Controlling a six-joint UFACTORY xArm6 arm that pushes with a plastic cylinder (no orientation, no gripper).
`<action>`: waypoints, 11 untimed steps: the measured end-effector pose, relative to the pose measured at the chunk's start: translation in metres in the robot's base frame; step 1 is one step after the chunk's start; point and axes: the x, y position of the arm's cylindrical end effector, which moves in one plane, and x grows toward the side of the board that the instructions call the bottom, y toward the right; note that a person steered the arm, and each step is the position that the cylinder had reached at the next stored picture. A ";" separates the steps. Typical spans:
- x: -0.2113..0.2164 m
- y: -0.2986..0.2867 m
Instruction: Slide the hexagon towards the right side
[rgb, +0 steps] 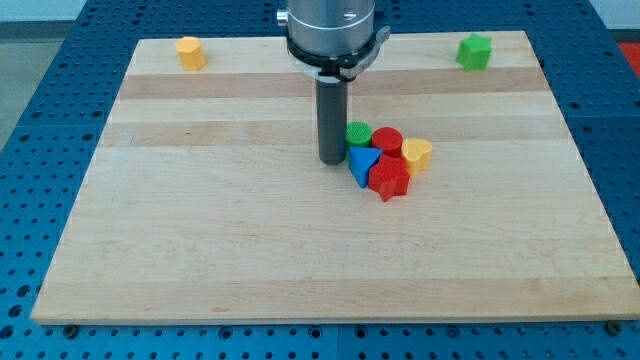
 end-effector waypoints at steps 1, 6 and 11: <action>-0.006 -0.038; -0.132 -0.226; -0.203 -0.200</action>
